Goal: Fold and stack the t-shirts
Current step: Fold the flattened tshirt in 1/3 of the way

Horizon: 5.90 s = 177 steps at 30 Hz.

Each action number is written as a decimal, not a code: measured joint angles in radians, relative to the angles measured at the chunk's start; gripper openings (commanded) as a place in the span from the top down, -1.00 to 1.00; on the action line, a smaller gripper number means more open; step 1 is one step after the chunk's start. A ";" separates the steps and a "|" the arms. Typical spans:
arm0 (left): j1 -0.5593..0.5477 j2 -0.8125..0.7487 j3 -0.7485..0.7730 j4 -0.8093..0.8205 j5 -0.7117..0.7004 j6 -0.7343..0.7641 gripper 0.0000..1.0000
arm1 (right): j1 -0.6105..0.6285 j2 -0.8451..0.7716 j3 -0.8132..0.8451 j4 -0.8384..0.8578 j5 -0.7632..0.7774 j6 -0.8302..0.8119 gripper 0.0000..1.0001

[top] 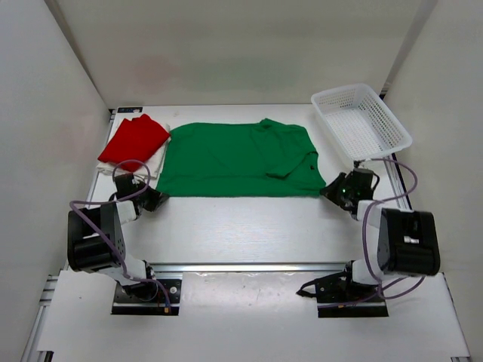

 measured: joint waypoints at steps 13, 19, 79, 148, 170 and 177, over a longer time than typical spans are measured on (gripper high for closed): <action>0.069 -0.259 -0.116 -0.163 0.060 0.098 -0.11 | -0.015 -0.396 -0.219 -0.156 0.021 -0.004 0.21; 0.063 -0.280 -0.129 -0.164 0.039 0.095 -0.06 | -0.003 -0.490 -0.259 -0.174 0.023 -0.004 0.15; 0.095 -0.210 0.678 0.042 0.472 -0.267 1.00 | 0.133 -0.320 0.930 -0.636 0.068 -0.181 1.00; -0.031 -0.306 0.055 -0.653 -0.188 0.442 0.06 | -0.179 -0.807 -0.369 -0.432 -0.275 0.088 0.98; -0.536 -0.304 0.105 -0.406 -0.145 0.345 -0.24 | 0.328 -0.622 -0.101 -0.521 0.062 0.011 1.00; -0.484 -0.181 -0.009 -0.227 -0.013 0.246 -0.23 | 0.189 -0.468 -0.226 -0.405 0.028 0.026 0.99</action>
